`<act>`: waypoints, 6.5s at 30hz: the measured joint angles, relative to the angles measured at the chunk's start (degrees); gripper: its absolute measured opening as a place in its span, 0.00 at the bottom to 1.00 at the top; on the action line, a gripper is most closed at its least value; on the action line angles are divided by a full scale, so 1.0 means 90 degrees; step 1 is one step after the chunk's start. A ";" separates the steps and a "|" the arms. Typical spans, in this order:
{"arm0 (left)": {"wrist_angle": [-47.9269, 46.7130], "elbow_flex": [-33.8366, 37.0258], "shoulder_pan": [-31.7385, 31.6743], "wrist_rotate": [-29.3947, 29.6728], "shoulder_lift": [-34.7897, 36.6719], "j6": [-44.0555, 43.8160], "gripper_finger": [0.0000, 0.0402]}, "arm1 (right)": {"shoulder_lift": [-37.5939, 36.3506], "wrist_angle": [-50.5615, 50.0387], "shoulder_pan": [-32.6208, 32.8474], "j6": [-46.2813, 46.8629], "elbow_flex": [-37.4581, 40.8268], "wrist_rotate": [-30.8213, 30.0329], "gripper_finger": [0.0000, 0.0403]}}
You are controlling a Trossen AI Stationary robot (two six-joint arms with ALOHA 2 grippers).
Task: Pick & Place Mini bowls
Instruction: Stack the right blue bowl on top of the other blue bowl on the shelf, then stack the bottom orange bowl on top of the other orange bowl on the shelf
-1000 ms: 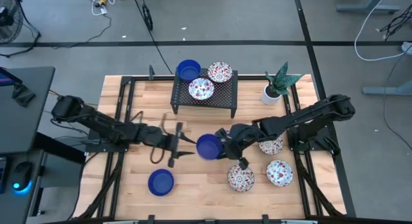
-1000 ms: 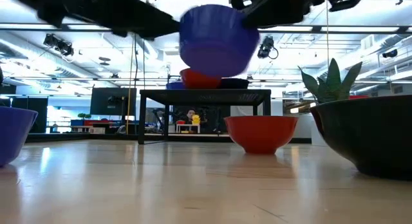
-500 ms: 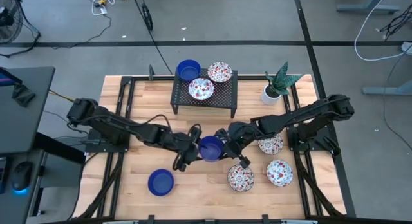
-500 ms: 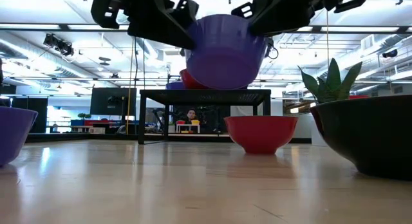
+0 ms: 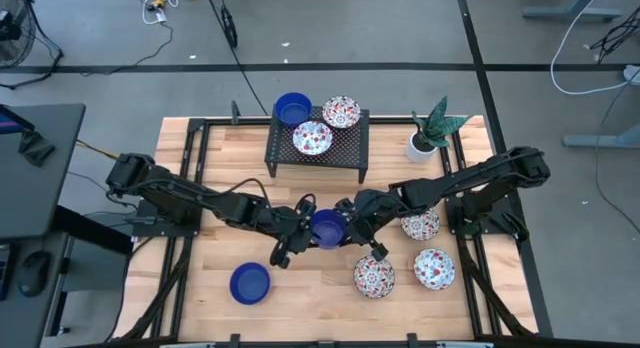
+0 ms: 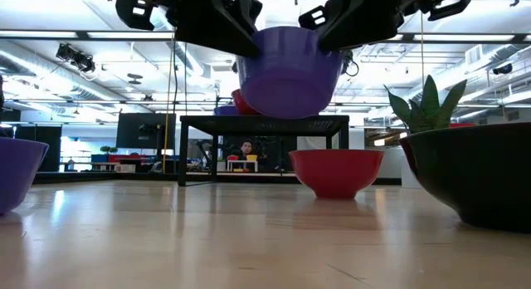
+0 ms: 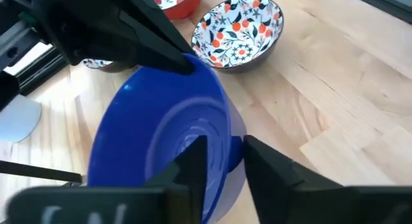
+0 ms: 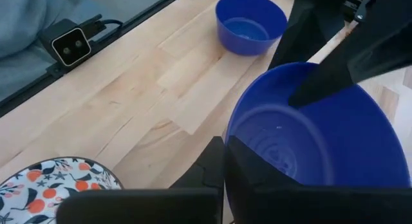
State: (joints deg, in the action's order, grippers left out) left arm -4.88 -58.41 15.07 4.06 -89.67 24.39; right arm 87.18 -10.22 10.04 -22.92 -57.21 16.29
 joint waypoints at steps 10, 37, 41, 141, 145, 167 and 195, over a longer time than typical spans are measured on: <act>-0.0250 0.0002 0.0000 -0.0693 0.0005 0.0056 0.03 | 0.0005 0.0638 0.0018 -0.0282 0.0000 -0.0019 0.13; -0.5121 -0.3705 -0.0977 0.1698 0.0063 -0.0895 0.02 | -0.1064 0.3144 0.1401 0.2559 0.2695 -0.0765 0.17; -0.5119 -0.4281 -0.2198 0.1680 0.0065 -0.0639 0.02 | -0.1064 0.4512 0.1374 0.2378 0.3286 -0.0816 0.14; -0.4571 -0.3886 -0.5122 -0.0143 -0.0559 -0.1729 0.01 | -0.1061 0.4654 0.1263 0.1994 0.3432 -0.1214 0.11; -0.5261 -0.3886 -0.4707 -0.0149 -0.0254 -0.1546 0.01 | -0.1061 0.4484 0.1264 0.2084 0.3432 -0.1215 0.11; -0.2968 0.0422 -0.1365 -0.0141 0.2184 -0.2489 0.03 | -0.1061 0.3980 0.1273 0.2751 0.3434 -0.1524 0.11; 0.5767 0.4937 0.0034 0.0797 0.2224 -0.3359 0.02 | -0.1066 -0.1101 0.2709 0.3942 0.0869 -0.2321 0.17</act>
State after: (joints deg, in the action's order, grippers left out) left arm 47.03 -13.98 15.38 11.23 -69.65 -5.85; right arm 77.58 -20.13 34.42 12.57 -49.39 -4.59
